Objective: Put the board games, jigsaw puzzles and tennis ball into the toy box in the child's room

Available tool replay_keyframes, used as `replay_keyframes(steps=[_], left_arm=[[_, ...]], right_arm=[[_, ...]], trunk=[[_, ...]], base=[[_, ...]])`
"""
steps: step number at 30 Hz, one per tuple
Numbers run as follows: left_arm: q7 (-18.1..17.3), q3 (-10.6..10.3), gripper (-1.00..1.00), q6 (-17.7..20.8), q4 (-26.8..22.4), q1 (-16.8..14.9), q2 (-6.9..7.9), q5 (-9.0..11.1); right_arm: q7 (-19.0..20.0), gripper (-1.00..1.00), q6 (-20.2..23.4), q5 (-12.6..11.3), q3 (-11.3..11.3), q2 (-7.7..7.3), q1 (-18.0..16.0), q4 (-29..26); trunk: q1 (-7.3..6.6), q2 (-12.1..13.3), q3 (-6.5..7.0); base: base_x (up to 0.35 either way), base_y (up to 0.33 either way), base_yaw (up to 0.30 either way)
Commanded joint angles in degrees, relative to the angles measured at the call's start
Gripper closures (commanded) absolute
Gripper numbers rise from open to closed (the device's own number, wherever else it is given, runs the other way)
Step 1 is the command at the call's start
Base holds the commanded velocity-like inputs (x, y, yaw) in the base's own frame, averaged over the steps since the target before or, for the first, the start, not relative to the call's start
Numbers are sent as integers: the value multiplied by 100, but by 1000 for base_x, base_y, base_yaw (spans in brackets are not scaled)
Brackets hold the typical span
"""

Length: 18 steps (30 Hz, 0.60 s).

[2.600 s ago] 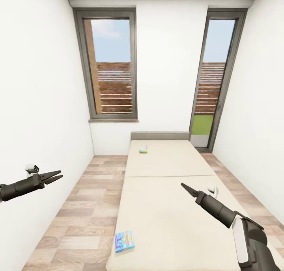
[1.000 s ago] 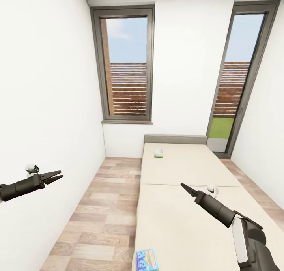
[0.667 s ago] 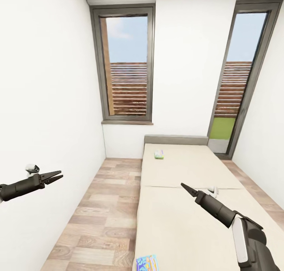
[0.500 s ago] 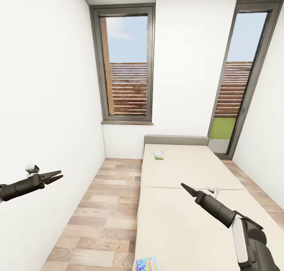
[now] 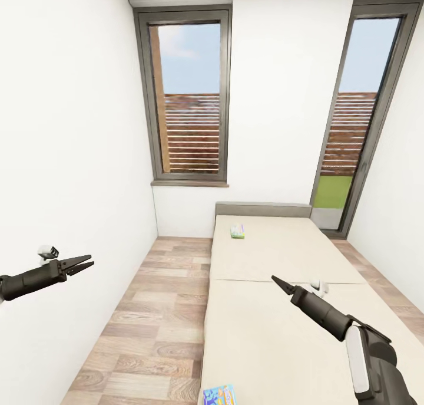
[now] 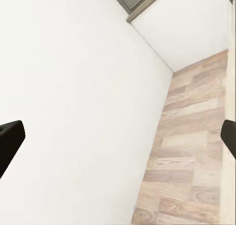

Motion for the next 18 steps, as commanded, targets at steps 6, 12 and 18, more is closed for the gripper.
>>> replay_keyframes(steps=[6, 12, 18], left_arm=[[-19, -9, -100, 62, 1, -1, -1, 3], [-19, -18, -100, 73, -4, -1, -5, 3], [-19, -19, -100, 77, -7, -2, -5, 3]], right_arm=[[-1164, -100, 77, -21, 64, 43, -30, 257], [-2853, -100, 154, -56, 816, 94, -262, 660], [-4357, -100, 307, -118, 1598, 133, -741, 1514]], trunk=[[2, -5, -3], [2, -5, -3], [2, -5, -3]], base=[[0, 0, 0], [0, 0, 0], [-10, 0, 0]])
